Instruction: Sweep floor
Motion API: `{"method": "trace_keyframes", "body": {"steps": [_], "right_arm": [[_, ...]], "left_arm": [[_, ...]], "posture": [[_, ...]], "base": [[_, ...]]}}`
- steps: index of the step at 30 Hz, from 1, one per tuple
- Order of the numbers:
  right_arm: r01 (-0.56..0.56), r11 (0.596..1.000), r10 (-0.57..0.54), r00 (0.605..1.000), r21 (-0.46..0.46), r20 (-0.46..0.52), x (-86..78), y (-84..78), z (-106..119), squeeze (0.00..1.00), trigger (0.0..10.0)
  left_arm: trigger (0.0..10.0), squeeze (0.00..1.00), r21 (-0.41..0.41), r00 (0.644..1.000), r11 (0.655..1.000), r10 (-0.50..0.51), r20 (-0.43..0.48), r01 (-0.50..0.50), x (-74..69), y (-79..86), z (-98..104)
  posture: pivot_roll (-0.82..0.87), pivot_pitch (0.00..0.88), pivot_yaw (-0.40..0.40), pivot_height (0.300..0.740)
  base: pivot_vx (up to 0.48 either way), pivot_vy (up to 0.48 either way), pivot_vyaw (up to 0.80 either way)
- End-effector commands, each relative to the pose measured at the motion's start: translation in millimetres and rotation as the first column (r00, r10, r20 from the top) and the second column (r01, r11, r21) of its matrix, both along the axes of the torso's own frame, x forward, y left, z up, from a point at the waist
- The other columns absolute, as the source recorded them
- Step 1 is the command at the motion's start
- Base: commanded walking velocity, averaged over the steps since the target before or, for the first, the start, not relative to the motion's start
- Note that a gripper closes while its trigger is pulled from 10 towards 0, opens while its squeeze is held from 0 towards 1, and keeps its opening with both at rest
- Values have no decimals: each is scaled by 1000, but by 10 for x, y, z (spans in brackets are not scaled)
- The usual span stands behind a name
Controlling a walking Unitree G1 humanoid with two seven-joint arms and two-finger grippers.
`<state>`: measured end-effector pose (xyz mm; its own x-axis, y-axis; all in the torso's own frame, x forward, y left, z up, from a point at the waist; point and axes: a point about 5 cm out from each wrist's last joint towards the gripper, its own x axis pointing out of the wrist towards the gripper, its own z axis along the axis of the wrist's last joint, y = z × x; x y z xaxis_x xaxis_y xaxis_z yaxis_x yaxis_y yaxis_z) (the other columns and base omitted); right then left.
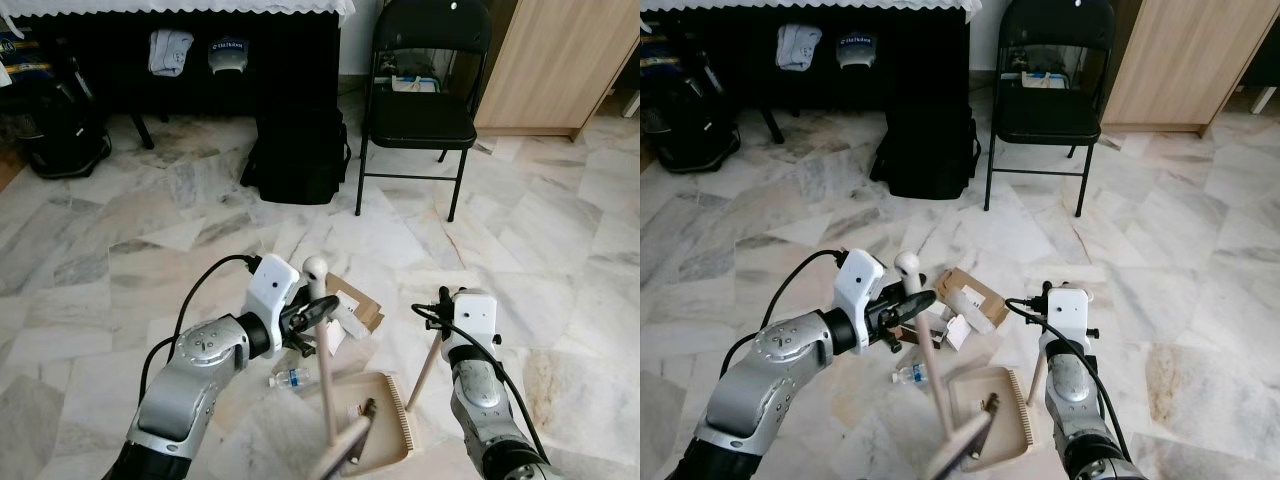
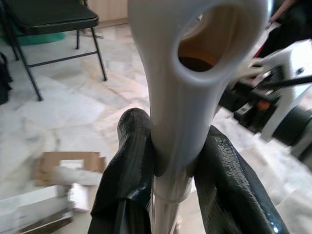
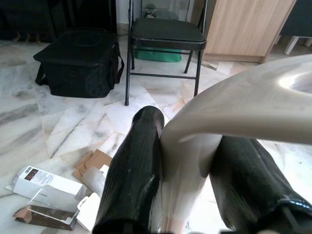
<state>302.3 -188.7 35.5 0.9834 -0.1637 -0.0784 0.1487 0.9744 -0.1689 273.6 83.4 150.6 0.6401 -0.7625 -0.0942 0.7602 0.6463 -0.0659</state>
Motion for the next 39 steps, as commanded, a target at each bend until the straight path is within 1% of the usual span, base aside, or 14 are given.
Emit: {"method": "trace_keyframes", "body": {"steps": [1, 4, 11, 15, 18, 20, 24, 26, 27, 29, 31, 33, 37, 39], "right_arm": [[25, 999, -27, 996, -27, -80, -89, -114, -127, 0, 10000], [23, 999, -25, 996, -25, -80, -82, -102, -125, 0, 10000], [24, 999, -26, 997, -21, -77, -75, -92, -119, 0, 10000], [26, 999, -28, 997, -21, -72, -74, -97, -114, 0, 10000], [26, 999, -28, 997, -21, -72, -74, -99, -113, 0, 10000], [25, 999, -26, 997, -20, -72, -73, -97, -113, 0, 10000], [23, 1000, -24, 997, -18, -70, -67, -80, -109, 0, 10000], [19, 1000, -20, 999, -12, -46, -47, -50, -77, 0, 10000], [19, 1000, -20, 999, -12, -46, -47, -50, -77, 0, 10000], [12, 1000, -13, 1000, -8, -29, -35, -33, -53, 0, 10000], [10, 1000, -10, 1000, -7, -22, -33, -28, -44, 0, 10000], [8, 1000, -8, 1000, -4, 1, -29, -22, -17, 0, 10000], [3, 1000, -2, 999, 0, 34, -18, -7, 26, 0, 10000], [2, 1000, -3, 996, 9, 85, 14, 12, 109, 0, 10000]], "left_arm": [[10000, 0, -49, 998, 998, -25, 50, 28, -15, -17, 169], [10000, 0, -75, 998, 997, -14, 58, 18, -3, -19, 214], [10000, 0, -137, 979, 980, 160, 125, -142, 177, 178, 430], [10000, 0, -176, 944, 955, 272, 189, -240, 279, 390, 636], [10000, 0, -185, 923, 945, 309, 229, -270, 308, 479, 731], [10000, 0, -198, 889, 924, 371, 268, -326, 342, 552, 800], [10000, 0, -223, 863, 900, 427, 270, -376, 371, 567, 794], [10000, 0, -210, 823, 864, 501, 266, -458, 416, 560, 708], [10000, 0, -210, 823, 864, 501, 266, -458, 416, 560, 708], [10000, 0, -211, 801, 839, 542, 255, -501, 443, 567, 657], [10000, 0, -190, 792, 835, 550, 266, -516, 454, 574, 631], [10000, 0, -135, 778, 835, 547, 310, -533, 473, 572, 563], [10000, 0, -107, 765, 819, 566, 306, -564, 501, 582, 454], [10000, 0, -94, 759, 811, 576, 303, -577, 498, 569, 340]], "posture": [[111, 101, -9, 740], [115, 95, -9, 740], [114, 88, -6, 740], [115, 89, -7, 740], [119, 90, -7, 740], [122, 89, -8, 740], [114, 88, -9, 740], [107, 88, -8, 740], [107, 88, -8, 740], [102, 88, -7, 740], [98, 85, -5, 740], [95, 81, -1, 740], [93, 77, 2, 740], [81, 73, 3, 740]], "base": [[0, 0, 0], [0, 0, 0], [0, 0, 0], [0, 0, 0], [0, 0, 0], [0, 0, 0], [0, 0, 0], [0, 0, 0], [0, 0, 0], [0, 0, 0], [0, 0, 0], [0, 0, 0], [0, 0, 0], [0, 0, 0]]}}
